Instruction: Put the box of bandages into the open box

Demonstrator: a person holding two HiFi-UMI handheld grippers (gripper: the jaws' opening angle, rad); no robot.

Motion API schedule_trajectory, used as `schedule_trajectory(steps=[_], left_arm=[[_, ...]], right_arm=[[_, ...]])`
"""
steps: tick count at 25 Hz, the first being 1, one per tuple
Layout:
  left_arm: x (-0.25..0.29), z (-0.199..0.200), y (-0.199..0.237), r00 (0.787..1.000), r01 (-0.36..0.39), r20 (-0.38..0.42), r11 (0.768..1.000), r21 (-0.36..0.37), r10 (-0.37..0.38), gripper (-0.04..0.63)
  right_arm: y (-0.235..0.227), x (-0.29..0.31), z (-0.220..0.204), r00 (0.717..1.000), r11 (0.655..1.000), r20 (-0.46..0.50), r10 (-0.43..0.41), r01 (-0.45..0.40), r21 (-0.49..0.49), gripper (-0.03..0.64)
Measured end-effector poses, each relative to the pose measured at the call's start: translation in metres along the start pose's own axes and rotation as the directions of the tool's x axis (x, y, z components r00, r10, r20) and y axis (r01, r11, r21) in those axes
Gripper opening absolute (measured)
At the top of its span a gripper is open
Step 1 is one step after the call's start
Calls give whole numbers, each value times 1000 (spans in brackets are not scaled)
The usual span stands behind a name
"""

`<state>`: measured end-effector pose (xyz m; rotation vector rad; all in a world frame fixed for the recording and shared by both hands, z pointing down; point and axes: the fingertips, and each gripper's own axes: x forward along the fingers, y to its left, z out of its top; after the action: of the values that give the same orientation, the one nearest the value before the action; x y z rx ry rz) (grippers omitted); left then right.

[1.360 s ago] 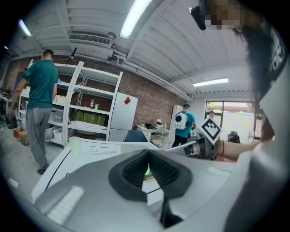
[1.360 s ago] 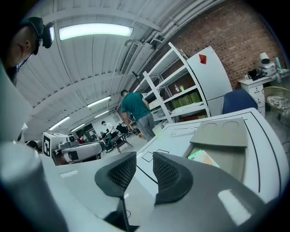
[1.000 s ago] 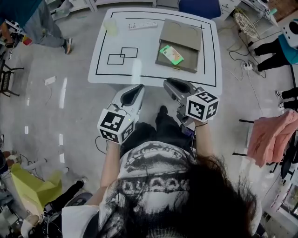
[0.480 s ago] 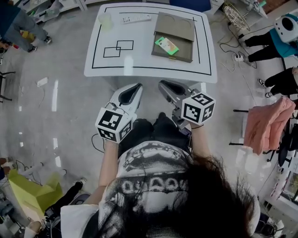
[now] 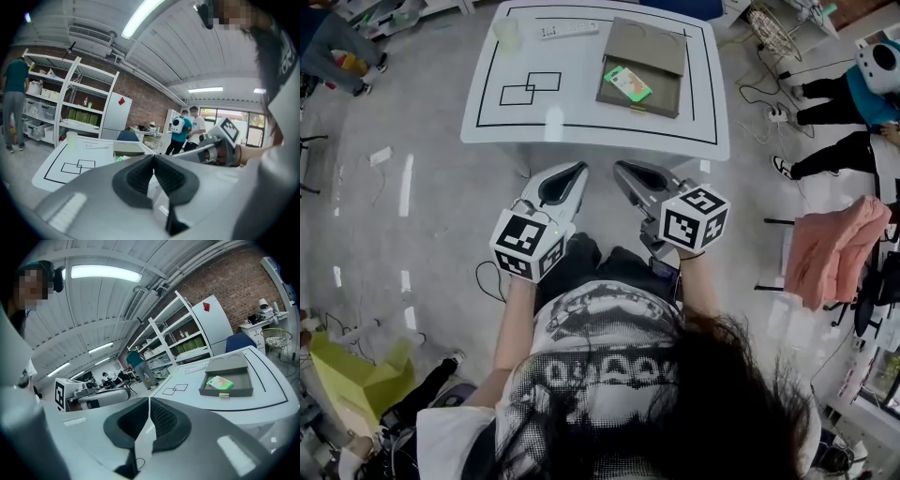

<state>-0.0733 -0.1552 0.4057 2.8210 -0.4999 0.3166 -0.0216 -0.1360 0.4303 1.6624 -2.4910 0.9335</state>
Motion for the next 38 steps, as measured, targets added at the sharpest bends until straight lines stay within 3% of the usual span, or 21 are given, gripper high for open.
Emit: schedule_trajectory(steps=[20,38], left_arm=[[19,-12,-117,998,-55,-16,998,14,56,0],[22,-14,-144,998,-52,-25,998,34,53,0]], right_arm=[[-7,-110,-22,994,994,37,104,-104,-18,3],[-13,-137,-31,995,995,35,97,-97,-15,3]])
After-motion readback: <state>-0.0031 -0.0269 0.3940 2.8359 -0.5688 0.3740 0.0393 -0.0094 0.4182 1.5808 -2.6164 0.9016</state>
